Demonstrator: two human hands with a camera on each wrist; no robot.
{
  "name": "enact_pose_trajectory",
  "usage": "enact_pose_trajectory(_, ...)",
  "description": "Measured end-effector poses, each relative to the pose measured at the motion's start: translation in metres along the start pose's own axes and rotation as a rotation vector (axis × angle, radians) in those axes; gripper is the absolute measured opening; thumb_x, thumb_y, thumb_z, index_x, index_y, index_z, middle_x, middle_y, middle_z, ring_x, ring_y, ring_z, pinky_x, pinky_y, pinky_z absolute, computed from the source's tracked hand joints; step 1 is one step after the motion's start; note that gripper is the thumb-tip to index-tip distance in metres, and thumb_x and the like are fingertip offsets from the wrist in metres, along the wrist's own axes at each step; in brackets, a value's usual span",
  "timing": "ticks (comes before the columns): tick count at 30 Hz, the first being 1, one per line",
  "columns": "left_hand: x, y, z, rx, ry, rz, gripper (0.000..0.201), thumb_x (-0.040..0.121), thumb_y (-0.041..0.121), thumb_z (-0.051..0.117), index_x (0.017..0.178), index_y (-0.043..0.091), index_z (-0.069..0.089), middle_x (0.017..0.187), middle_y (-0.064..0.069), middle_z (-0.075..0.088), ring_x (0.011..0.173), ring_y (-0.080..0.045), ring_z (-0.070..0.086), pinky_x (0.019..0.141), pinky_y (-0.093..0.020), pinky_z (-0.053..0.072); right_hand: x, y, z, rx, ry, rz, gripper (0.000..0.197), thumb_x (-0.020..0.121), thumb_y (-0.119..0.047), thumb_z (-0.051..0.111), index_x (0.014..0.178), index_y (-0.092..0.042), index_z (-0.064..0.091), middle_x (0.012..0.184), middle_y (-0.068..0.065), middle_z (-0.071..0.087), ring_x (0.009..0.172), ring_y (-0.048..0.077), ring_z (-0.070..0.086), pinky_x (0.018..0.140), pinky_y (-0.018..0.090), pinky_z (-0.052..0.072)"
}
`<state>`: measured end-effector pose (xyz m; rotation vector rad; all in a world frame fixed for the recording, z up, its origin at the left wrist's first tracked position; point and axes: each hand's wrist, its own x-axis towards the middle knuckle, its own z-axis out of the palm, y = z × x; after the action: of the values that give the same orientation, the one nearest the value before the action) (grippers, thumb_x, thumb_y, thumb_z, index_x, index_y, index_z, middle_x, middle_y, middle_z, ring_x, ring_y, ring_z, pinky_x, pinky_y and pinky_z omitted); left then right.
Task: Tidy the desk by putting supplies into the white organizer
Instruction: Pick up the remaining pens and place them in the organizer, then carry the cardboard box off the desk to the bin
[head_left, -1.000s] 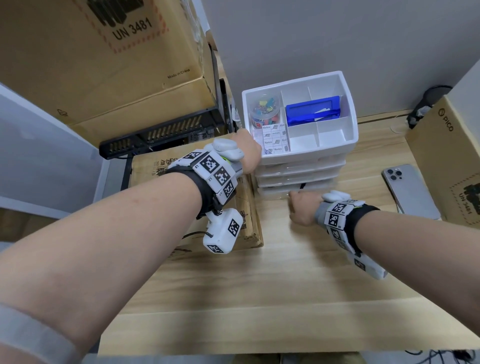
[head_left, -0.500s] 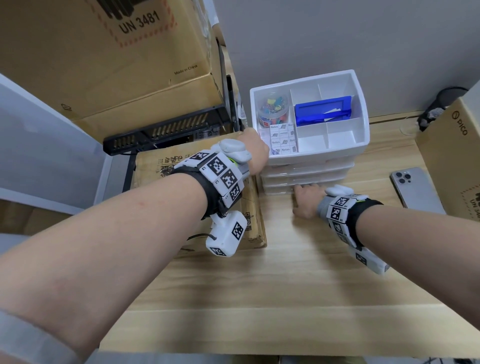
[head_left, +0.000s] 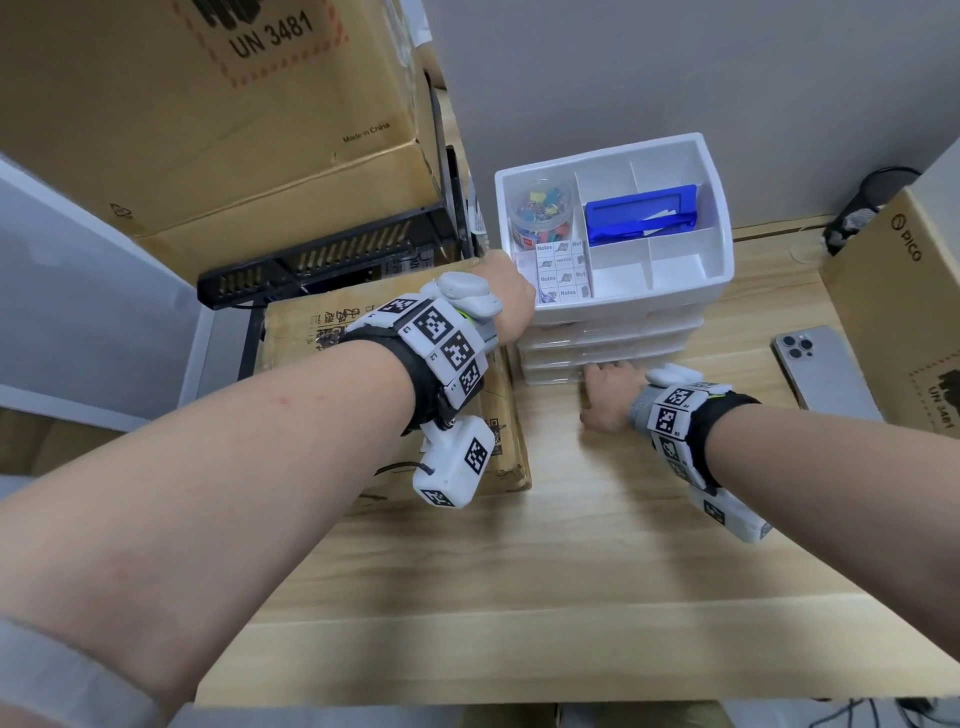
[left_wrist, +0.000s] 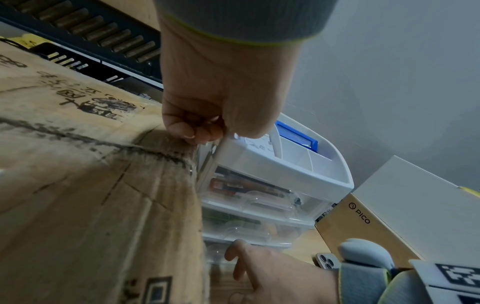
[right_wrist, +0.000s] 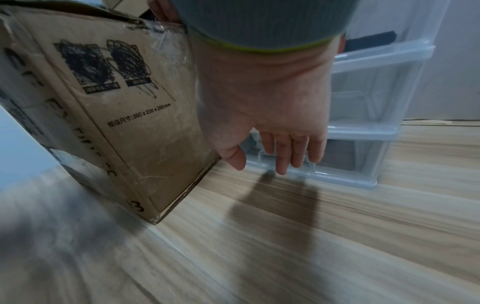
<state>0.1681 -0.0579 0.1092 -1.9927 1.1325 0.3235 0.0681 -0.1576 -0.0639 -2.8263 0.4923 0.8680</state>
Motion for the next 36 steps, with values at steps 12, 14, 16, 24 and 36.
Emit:
enact_pose_trajectory(12, -0.005, -0.024, 0.031, -1.017, 0.285, -0.247, 0.037, 0.102, 0.030, 0.037, 0.094, 0.001, 0.058, 0.103, -0.022, 0.065, 0.074, -0.025, 0.047, 0.062, -0.031, 0.032, -0.039, -0.010, -0.027, 0.214, -0.060, -0.063, 0.048, 0.092, -0.031, 0.051, 0.134, -0.009, 0.044, 0.130, 0.012, 0.059, 0.113, 0.030, 0.059, 0.090, 0.037, 0.049)
enact_pose_trajectory(14, -0.018, -0.040, 0.046, -1.048, 0.355, -0.308, 0.034, 0.101, 0.029, 0.040, 0.086, 0.002, 0.055, 0.094, -0.022, 0.064, 0.070, -0.024, 0.046, 0.056, -0.032, 0.029, -0.045, -0.018, -0.039, 0.426, -0.070, -0.051, 0.043, 0.096, -0.033, 0.048, 0.131, -0.008, 0.048, 0.128, 0.013, 0.060, 0.110, 0.029, 0.060, 0.091, 0.035, 0.048)
enact_pose_trajectory(16, -0.036, -0.063, 0.071, -1.040, 0.398, -0.399, 0.025, 0.098, 0.025, 0.043, 0.087, 0.007, 0.055, 0.088, -0.014, 0.061, 0.074, -0.026, 0.050, 0.060, -0.031, 0.033, -0.049, -0.030, -0.053, 0.797, -0.103, -0.004, 0.041, 0.100, -0.040, 0.044, 0.124, -0.009, 0.053, 0.120, 0.014, 0.063, 0.103, 0.027, 0.065, 0.085, 0.035, 0.050)
enact_pose_trajectory(24, -0.101, -0.111, 0.199, -1.027, 0.213, -0.804, 0.050, 0.090, 0.050, 0.049, 0.112, 0.005, 0.055, 0.109, -0.017, 0.061, 0.090, -0.034, 0.061, 0.079, -0.043, 0.053, -0.051, -0.077, -0.077, 1.257, -0.185, 0.020, 0.073, 0.078, -0.079, 0.045, 0.102, -0.013, 0.065, 0.101, 0.009, 0.070, 0.096, 0.028, 0.065, 0.085, 0.040, 0.050)
enact_pose_trajectory(36, -0.127, -0.095, 0.261, -1.823, -0.125, -0.631, 0.074, 0.076, 0.067, 0.070, 0.125, 0.012, 0.061, 0.110, -0.006, 0.073, 0.096, -0.025, 0.070, 0.088, -0.037, 0.056, -0.051, -0.109, -0.064, 1.258, -0.134, 0.039, 0.055, 0.081, -0.060, 0.070, 0.115, -0.017, 0.059, 0.108, 0.007, 0.074, 0.099, 0.026, 0.072, 0.093, 0.048, 0.056)
